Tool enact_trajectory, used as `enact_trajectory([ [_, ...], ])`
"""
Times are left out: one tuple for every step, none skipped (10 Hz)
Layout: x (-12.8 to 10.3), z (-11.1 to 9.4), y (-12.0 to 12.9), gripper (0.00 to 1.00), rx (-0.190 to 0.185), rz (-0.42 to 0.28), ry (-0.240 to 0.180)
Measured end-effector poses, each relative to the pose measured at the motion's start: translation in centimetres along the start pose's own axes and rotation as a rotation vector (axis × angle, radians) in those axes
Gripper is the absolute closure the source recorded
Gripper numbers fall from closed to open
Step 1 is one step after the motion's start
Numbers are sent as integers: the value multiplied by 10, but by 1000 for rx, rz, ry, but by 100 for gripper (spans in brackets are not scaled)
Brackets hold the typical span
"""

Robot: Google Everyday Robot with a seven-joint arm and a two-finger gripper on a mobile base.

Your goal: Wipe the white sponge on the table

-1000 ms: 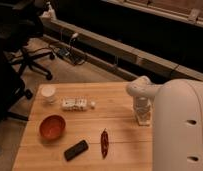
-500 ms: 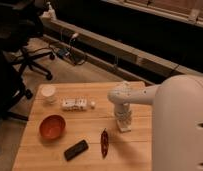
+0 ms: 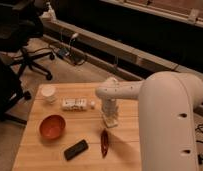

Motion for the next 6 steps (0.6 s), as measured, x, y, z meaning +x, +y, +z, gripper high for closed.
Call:
enact_trajectory([
  [-15,-1,-3,82,5,10,-15],
  [-27,-2,-6,82,9,21,-28],
  [-42,-6,-7,82,7,27,-51],
  [-53,-9,-12,82,13,39,-65],
  [-64,-14,-19,82,19,56,-79],
  [-72,-16,-25,82,23,71,-86],
])
